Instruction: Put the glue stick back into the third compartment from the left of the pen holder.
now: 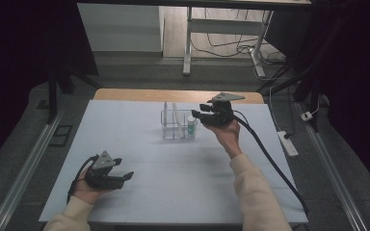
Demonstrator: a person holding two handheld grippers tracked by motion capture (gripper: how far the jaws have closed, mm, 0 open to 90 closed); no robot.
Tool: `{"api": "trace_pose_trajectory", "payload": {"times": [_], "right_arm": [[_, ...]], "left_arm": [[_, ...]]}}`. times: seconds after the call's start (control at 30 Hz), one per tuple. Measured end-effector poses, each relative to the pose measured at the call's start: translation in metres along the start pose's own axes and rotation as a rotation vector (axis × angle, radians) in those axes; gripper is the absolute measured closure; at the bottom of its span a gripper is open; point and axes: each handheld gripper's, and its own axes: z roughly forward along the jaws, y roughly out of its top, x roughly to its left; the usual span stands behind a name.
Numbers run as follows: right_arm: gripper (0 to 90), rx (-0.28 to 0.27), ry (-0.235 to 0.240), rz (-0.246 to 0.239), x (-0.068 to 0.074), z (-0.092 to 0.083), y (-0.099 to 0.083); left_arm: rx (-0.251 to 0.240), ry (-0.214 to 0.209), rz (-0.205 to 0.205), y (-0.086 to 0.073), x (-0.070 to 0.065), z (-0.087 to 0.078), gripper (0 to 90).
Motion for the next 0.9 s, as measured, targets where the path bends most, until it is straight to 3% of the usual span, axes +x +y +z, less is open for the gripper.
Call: {"api": "trace_pose_trajectory", "payload": {"times": [0.3, 0.53, 0.9], "right_arm": [[46.0, 0.011, 0.031, -0.061, 0.017, -0.019, -0.008], [46.1, 0.039, 0.033, -0.089, 0.018, -0.046, -0.033], [46.0, 0.071, 0.017, -0.086, 0.019, -0.091, -0.080]], "left_arm": [[0.003, 0.003, -0.004, -0.001, 0.001, 0.000, 29.3], [0.003, 0.005, -0.006, -0.002, 0.001, 0.000, 29.3], [0.004, 0.006, -0.011, -0.001, 0.002, 0.000, 29.2]]}}
